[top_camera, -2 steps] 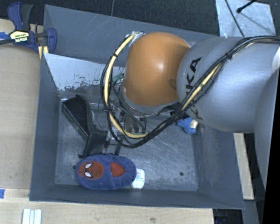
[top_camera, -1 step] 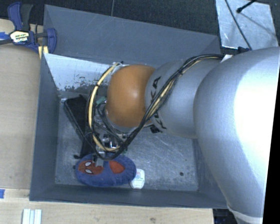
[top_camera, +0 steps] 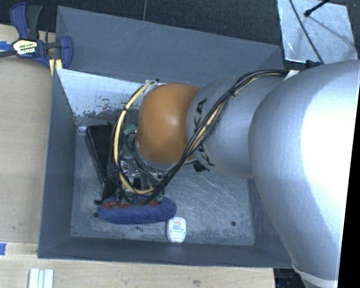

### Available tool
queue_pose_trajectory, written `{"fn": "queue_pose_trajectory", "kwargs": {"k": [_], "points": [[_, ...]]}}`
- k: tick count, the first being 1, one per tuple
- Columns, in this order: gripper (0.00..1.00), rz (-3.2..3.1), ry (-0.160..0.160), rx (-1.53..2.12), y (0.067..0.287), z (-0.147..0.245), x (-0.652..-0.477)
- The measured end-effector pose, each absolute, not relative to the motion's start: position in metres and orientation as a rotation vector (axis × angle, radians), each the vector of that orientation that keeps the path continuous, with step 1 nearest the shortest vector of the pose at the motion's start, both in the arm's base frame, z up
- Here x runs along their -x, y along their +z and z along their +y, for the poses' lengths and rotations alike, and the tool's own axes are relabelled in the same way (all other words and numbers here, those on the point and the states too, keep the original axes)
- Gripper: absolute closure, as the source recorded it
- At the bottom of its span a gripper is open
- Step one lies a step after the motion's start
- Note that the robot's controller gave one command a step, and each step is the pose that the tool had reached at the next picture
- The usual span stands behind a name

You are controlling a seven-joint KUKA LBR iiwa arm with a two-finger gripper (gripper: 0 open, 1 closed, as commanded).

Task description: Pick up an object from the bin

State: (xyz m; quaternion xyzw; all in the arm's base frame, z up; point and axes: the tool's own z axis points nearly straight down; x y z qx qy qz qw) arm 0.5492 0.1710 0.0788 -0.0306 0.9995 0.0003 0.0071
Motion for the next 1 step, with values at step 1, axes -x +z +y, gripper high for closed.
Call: {"fn": "queue_pose_trajectory", "kwargs": {"k": [1], "points": [[1.00, 3.136, -0.001, 0.139, 0.2017, 0.1673, -0.5289]]}}
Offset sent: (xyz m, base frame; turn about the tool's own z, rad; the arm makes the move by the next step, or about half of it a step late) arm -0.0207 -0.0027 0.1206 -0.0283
